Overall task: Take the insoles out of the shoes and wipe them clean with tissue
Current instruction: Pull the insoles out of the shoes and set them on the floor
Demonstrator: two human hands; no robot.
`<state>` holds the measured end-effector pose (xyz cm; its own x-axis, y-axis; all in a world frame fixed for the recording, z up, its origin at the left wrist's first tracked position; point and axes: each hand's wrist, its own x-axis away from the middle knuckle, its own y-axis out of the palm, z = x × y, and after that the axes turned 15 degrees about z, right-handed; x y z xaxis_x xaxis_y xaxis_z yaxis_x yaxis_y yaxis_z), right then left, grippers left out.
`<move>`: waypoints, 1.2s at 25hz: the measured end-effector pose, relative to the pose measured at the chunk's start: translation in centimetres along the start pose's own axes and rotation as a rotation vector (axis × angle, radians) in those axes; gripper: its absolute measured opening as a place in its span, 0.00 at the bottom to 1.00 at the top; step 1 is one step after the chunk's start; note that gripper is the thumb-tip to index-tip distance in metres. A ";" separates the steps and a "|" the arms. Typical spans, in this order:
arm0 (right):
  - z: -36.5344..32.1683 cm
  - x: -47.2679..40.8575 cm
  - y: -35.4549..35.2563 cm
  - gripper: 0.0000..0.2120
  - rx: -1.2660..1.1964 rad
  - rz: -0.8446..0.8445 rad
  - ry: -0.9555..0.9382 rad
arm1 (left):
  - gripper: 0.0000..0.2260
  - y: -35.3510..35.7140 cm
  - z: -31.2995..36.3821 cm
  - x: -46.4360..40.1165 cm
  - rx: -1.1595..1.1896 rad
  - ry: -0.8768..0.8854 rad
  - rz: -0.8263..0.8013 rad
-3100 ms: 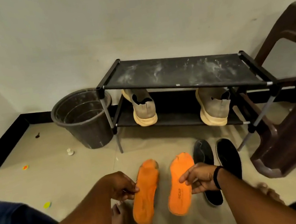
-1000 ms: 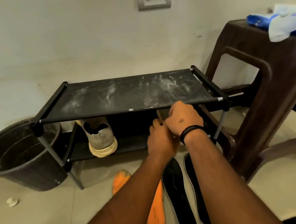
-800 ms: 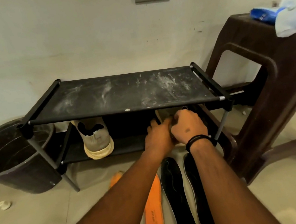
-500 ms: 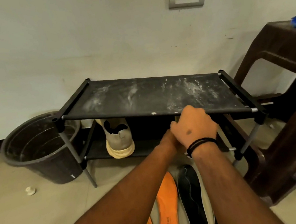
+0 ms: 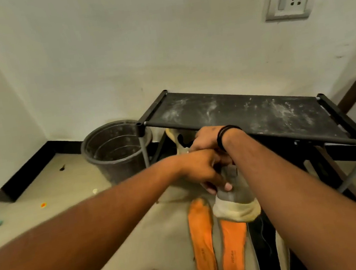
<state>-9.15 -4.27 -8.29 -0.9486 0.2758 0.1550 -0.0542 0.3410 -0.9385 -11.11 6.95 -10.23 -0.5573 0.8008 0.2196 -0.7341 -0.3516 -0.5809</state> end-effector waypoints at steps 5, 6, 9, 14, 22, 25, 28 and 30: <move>0.3 -2.2 5.9 0.14 0.031 0.096 -0.025 | 0.08 -7.0 -1.9 7.4 0.026 -0.012 -0.049; 0.4 -2.1 6.7 0.14 -0.004 0.185 0.007 | 0.07 -8.6 -2.3 9.0 0.018 -0.040 -0.060; 0.2 -1.7 6.9 0.09 -0.038 0.322 0.057 | 0.07 -12.2 -4.4 12.6 0.006 -0.147 -0.034; -2.9 1.4 1.2 0.08 0.028 0.368 -0.008 | 0.15 -14.4 -8.8 14.5 0.008 -0.331 0.022; -10.3 8.2 -4.4 0.14 -0.035 0.212 -0.074 | 0.11 -14.2 -13.9 14.7 0.040 -0.502 0.120; -11.4 8.2 -2.3 0.13 -0.062 0.092 -0.063 | 0.09 -13.3 -16.4 14.8 0.041 -0.619 0.120; -12.2 7.4 1.9 0.11 -0.093 0.042 -0.077 | 0.08 -11.8 -18.7 14.7 -0.040 -0.659 0.176; -12.4 6.5 5.9 0.09 -0.076 0.023 -0.078 | 0.10 -10.5 -20.0 14.3 -0.152 -0.653 0.231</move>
<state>-11.80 10.65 -9.03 -0.9709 0.2144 0.1066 -0.0114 0.4034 -0.9150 -3.60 31.78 -16.72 -0.8458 0.2429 0.4750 -0.5334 -0.3673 -0.7620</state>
